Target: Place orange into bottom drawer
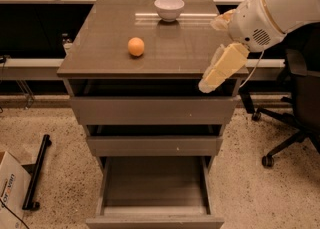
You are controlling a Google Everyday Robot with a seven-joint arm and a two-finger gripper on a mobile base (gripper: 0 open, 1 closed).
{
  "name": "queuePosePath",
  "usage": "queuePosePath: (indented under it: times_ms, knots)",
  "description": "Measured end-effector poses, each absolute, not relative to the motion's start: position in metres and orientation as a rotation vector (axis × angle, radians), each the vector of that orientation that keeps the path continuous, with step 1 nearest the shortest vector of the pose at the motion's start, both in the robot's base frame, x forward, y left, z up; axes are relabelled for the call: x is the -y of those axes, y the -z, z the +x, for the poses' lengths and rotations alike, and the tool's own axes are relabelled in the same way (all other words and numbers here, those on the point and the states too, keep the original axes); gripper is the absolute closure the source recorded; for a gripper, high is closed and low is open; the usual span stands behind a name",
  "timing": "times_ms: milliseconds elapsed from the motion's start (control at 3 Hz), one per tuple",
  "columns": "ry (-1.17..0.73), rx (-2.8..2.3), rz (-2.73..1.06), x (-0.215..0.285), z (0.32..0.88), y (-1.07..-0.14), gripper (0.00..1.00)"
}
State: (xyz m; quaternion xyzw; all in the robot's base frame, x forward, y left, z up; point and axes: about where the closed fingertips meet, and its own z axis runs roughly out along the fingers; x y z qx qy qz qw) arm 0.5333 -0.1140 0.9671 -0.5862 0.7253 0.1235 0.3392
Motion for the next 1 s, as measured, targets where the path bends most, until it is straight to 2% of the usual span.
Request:
queuePosePath:
  times_ms: [667, 1000]
  knots:
    - [-0.318, -1.851, -1.532, 0.100, 0.546, -0.963, 0.00]
    - [-0.349, -1.791, -1.511, 0.074, 0.579, -0.955, 0.00]
